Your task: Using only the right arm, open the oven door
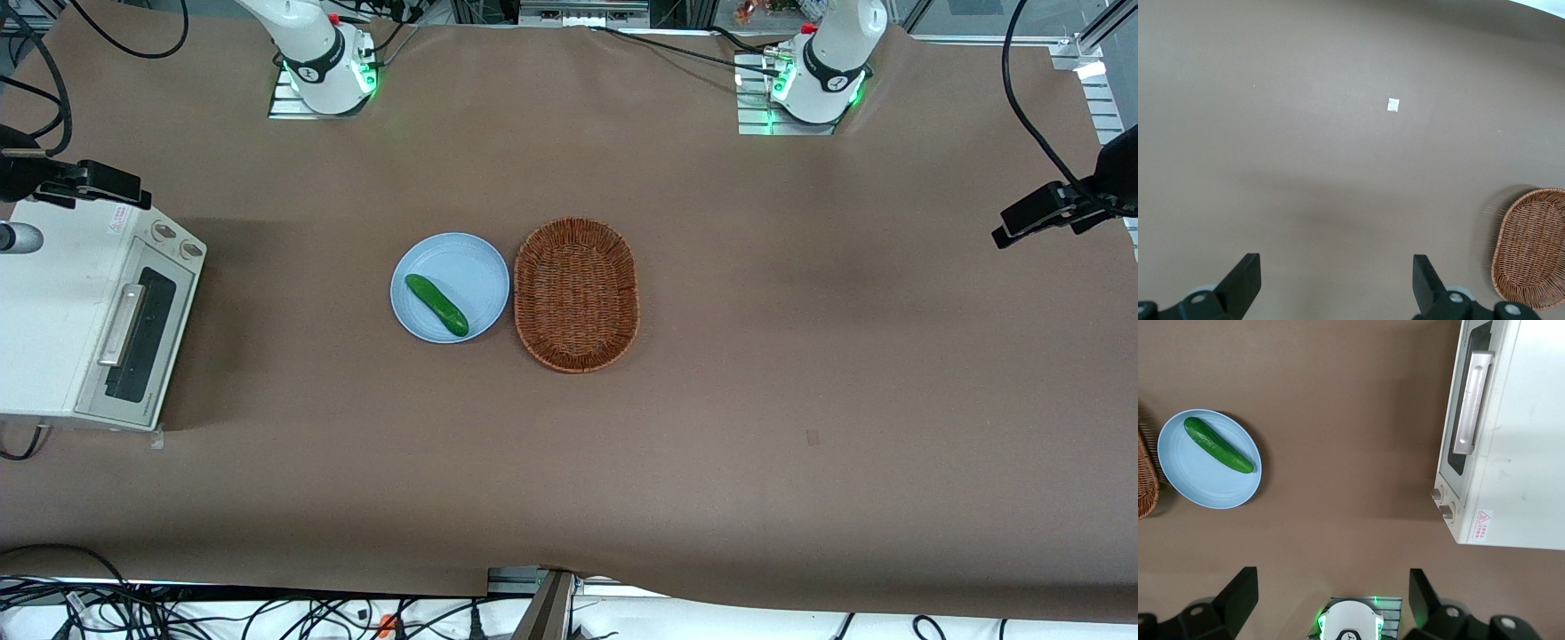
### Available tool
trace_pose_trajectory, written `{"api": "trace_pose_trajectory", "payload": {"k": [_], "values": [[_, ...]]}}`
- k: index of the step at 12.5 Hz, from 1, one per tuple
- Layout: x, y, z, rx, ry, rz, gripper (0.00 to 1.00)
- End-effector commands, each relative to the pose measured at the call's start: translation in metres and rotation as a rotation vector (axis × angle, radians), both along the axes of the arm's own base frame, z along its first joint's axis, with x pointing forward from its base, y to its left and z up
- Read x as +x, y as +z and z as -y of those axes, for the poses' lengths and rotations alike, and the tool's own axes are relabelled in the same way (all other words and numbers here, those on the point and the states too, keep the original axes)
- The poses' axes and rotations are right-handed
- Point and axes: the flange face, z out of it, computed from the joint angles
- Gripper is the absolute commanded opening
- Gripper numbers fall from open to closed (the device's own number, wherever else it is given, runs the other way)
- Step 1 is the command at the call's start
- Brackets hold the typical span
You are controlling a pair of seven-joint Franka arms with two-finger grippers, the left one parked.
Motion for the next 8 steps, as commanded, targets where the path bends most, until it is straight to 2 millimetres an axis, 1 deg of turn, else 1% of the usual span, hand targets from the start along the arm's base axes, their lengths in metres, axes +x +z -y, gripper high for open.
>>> {"api": "trace_pose_trajectory", "payload": {"k": [1,3,8], "values": [[-0.004,-0.003,0.001,0.006,0.014,-0.018,1.00],[-0.003,-0.004,-0.001,0.006,0.017,-0.021,1.00],[0.000,-0.017,-0.004,0.004,0.017,-0.050,1.00]]}}
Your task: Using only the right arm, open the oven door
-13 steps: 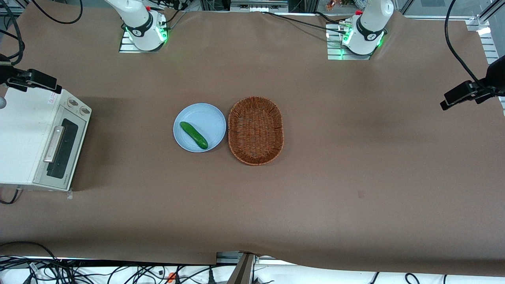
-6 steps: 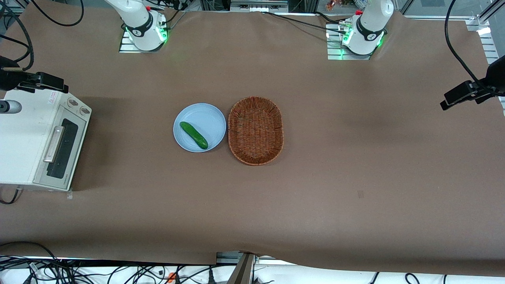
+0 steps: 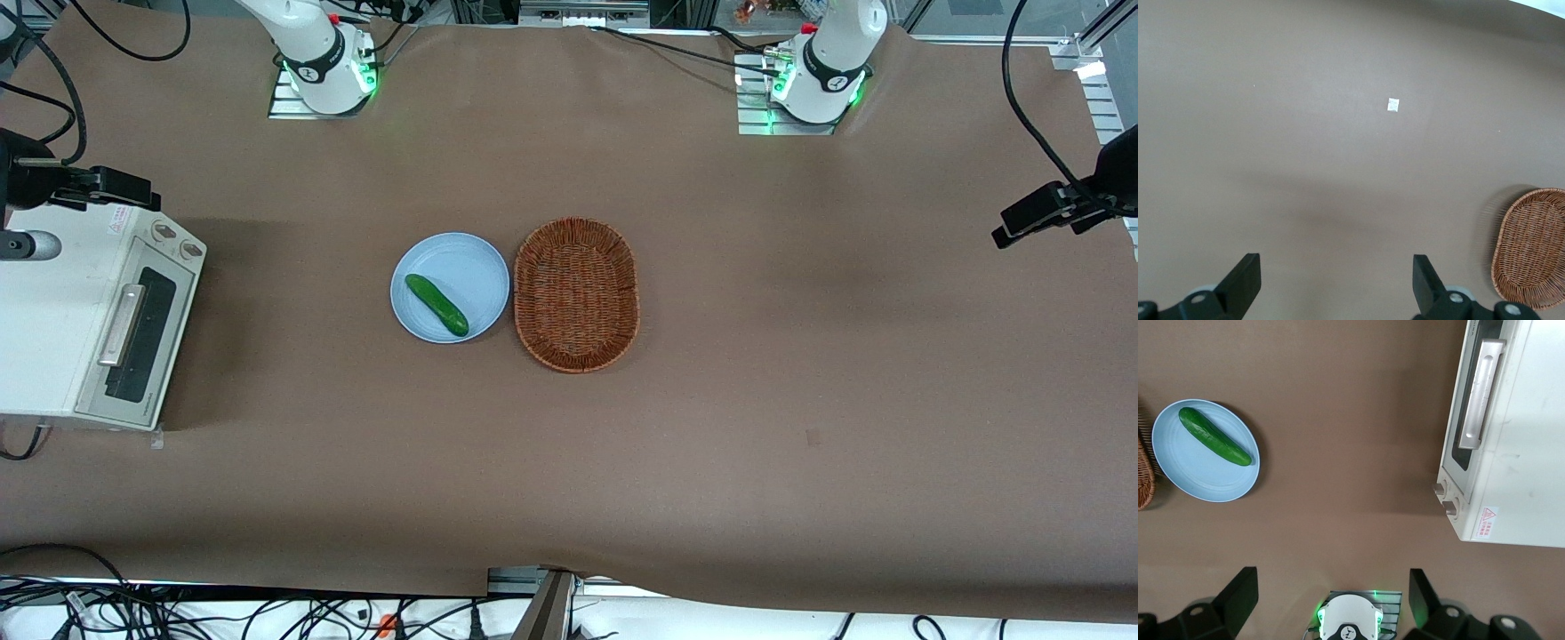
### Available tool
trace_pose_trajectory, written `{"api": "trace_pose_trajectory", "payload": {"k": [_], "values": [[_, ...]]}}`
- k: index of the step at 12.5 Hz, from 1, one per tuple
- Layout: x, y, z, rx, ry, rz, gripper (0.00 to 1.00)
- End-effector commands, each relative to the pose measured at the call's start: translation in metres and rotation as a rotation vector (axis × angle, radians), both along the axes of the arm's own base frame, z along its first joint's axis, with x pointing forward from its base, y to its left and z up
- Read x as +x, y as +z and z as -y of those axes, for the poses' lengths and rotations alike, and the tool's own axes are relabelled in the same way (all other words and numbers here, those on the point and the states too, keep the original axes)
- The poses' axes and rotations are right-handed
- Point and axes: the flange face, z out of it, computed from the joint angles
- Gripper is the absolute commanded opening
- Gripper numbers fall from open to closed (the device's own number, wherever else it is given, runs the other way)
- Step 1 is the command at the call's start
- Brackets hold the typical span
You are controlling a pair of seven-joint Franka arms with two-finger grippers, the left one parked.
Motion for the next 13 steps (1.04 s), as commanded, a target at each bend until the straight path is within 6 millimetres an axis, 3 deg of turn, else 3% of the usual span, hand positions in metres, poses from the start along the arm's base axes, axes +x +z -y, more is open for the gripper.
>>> {"api": "trace_pose_trajectory", "payload": {"k": [1,2,4,9,11,13], "values": [[0.000,-0.011,-0.003,0.001,0.012,-0.030,0.99],[0.003,-0.019,-0.003,-0.002,0.011,-0.045,0.94],[0.007,-0.039,-0.002,-0.010,0.009,-0.081,0.70],[0.010,-0.112,-0.003,-0.089,0.053,-0.158,0.20],[0.011,-0.136,-0.008,-0.141,0.129,-0.148,0.06],[0.012,-0.158,-0.006,-0.172,0.192,-0.128,0.00]]}}
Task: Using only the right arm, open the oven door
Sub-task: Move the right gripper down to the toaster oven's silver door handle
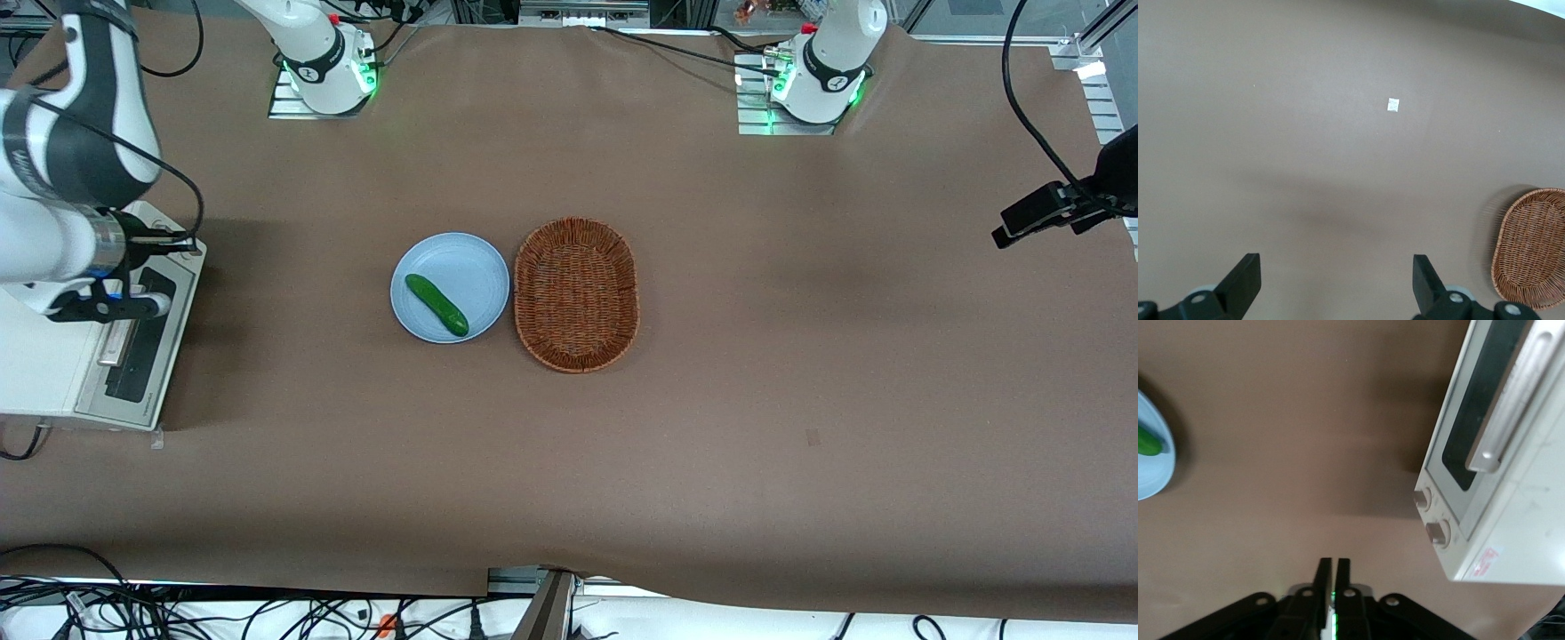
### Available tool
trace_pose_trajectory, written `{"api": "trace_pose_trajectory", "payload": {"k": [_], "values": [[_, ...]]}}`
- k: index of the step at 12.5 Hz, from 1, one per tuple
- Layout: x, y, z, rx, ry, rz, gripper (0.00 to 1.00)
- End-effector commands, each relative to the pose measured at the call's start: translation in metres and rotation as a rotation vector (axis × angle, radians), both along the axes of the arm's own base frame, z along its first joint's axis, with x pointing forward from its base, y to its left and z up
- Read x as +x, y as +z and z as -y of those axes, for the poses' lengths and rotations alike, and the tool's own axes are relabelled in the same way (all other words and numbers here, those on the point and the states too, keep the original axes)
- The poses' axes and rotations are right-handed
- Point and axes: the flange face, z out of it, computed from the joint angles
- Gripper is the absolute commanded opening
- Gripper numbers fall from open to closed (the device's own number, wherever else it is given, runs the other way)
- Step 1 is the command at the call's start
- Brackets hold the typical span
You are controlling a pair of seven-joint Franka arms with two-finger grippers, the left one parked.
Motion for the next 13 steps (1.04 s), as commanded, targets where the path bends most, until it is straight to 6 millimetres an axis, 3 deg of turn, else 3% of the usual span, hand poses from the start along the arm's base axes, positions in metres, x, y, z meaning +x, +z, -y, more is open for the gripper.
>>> {"api": "trace_pose_trajectory", "payload": {"k": [1,5,11,13], "values": [[-0.005,-0.023,0.005,-0.042,0.115,0.024,0.00],[0.006,-0.059,0.015,-0.193,0.271,0.006,0.00],[0.024,-0.074,0.024,-0.277,0.527,-0.017,0.00],[0.031,-0.081,0.036,-0.297,0.576,-0.009,0.00]]}}
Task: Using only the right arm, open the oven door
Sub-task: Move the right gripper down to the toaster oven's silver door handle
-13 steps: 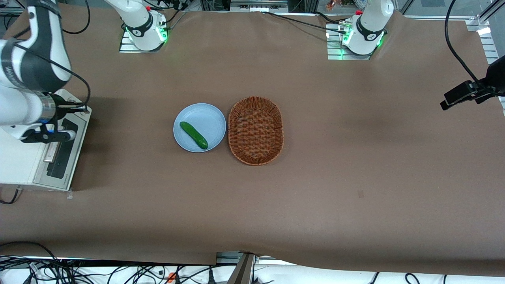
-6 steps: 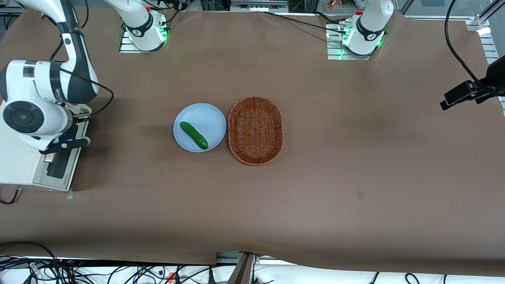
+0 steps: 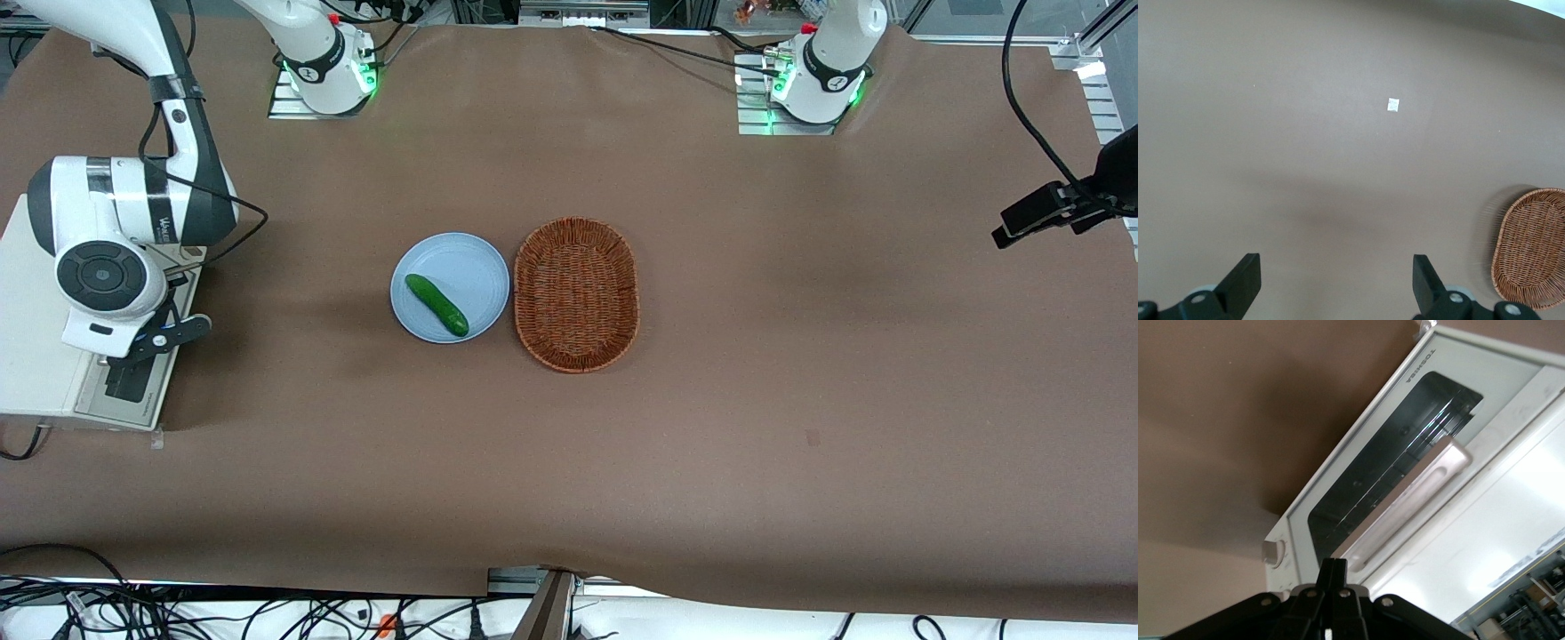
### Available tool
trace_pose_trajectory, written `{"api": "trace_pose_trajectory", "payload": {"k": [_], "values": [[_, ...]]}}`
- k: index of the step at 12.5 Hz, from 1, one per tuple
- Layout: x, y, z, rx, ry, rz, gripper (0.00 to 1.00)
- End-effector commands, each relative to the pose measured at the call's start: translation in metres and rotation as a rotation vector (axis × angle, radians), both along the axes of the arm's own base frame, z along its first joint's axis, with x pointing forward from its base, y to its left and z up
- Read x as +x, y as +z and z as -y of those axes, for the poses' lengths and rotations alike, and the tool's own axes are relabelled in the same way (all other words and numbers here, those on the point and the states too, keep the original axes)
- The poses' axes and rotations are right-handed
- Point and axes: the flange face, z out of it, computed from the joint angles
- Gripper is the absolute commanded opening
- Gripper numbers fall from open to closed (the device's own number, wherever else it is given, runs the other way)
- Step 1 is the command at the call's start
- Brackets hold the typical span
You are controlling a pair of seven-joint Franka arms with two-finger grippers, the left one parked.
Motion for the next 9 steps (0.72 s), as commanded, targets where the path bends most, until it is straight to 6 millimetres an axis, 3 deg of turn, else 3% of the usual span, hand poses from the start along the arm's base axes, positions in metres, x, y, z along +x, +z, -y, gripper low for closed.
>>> {"api": "trace_pose_trajectory", "payload": {"k": [1,3,9], "values": [[0.008,-0.008,0.017,-0.015,0.082,-0.010,0.00],[0.009,-0.008,0.033,-0.002,0.101,-0.014,0.00],[0.009,-0.014,0.038,0.003,0.103,-0.015,0.00]]}}
